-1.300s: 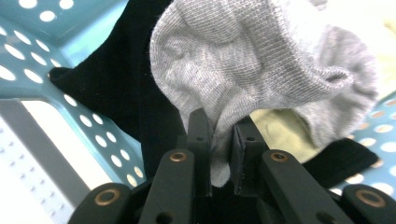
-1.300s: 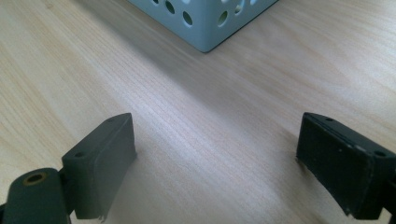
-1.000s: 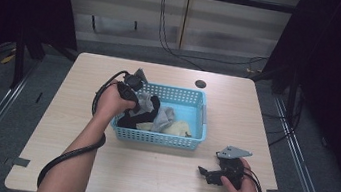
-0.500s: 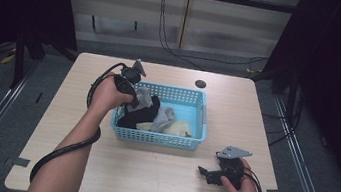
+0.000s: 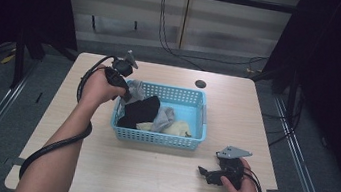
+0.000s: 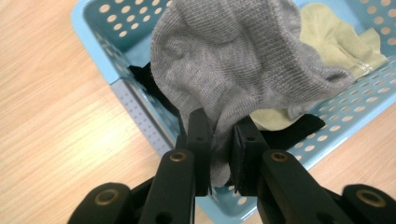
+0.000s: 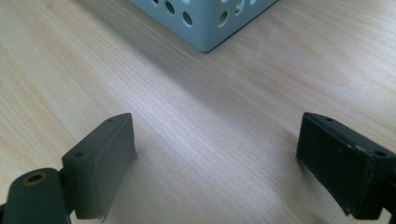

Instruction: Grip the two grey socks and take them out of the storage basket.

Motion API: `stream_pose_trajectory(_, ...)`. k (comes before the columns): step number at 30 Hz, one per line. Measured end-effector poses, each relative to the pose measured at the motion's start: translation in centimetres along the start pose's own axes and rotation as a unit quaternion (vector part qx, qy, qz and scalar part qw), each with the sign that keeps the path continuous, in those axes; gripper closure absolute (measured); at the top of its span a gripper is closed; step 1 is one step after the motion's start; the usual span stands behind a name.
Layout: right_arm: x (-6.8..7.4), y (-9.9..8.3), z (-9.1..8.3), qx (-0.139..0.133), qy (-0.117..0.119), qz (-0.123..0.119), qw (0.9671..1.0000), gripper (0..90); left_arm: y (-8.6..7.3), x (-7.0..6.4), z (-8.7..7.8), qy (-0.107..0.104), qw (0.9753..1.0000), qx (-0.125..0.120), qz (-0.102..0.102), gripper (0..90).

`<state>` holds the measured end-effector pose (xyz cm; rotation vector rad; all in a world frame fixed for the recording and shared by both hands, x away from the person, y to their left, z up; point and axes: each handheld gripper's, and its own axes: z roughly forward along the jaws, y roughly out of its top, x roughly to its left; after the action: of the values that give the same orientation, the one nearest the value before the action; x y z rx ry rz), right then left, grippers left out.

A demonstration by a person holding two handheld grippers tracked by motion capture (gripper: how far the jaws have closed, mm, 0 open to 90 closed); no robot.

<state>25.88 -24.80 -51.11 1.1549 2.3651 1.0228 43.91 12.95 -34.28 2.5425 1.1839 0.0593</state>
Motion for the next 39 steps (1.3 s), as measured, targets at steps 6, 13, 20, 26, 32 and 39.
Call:
stream_pose_trajectory(6,0.0,0.0,0.0,0.0,0.0,0.0,1.0,11.0,-0.7,0.9,-0.5,-0.002,0.9999,0.001,-0.014,79.9)
stream_pose_trajectory(13,0.0,0.0,0.0,0.0,0.0,0.0,1.0,11.0,-1.5,2.0,-1.1,0.005,0.9997,0.002,-0.026,79.9)
stream_pose_trajectory(20,0.0,0.0,0.0,0.0,0.0,0.0,1.0,11.0,-2.2,2.6,-1.6,0.011,0.9994,0.002,-0.034,79.9)
stream_pose_trajectory(26,0.0,0.0,0.0,0.0,0.0,0.0,1.0,11.0,-2.9,3.4,-1.7,0.016,0.999,0.0,-0.042,79.7)
stream_pose_trajectory(32,0.0,0.0,0.0,0.0,0.0,0.0,1.0,11.0,-3.7,4.1,-1.8,0.023,0.9986,0.003,-0.049,79.6)
stream_pose_trajectory(39,0.0,0.0,0.0,-0.001,0.0,-0.001,1.0,11.0,-4.5,4.7,-1.6,0.021,0.9981,0.005,-0.058,79.5)
